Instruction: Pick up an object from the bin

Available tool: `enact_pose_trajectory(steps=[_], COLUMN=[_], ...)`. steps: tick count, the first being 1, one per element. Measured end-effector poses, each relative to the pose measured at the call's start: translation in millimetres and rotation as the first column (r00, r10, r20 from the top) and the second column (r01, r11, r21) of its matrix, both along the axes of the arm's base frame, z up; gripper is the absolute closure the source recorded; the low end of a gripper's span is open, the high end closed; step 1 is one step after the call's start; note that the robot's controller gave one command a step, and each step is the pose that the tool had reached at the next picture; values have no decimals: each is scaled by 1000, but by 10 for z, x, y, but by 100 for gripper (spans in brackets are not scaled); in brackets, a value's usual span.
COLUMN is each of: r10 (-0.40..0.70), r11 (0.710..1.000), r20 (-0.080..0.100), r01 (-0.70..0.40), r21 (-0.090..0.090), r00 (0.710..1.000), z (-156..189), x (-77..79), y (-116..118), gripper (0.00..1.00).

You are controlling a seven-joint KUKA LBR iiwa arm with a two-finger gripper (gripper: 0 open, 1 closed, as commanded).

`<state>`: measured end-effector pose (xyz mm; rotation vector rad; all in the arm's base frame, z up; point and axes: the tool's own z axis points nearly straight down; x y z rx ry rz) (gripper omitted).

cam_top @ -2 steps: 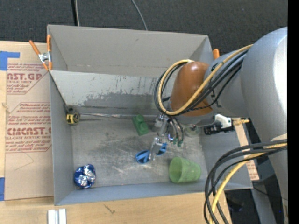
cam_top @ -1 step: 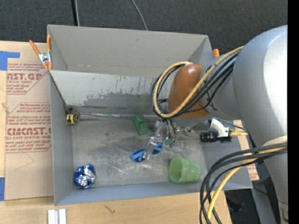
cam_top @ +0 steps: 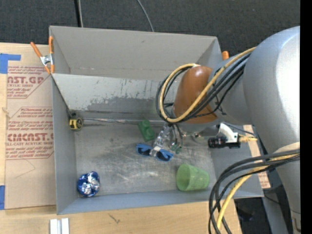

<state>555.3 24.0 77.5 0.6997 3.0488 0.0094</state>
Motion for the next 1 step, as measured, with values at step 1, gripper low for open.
enact_pose_trajectory(steps=[1], r10=[-10], r11=[1000], r20=[-5], r01=[10], r21=[-2], r00=[1000], z=[1301], x=[41], y=[-63], gripper=[100])
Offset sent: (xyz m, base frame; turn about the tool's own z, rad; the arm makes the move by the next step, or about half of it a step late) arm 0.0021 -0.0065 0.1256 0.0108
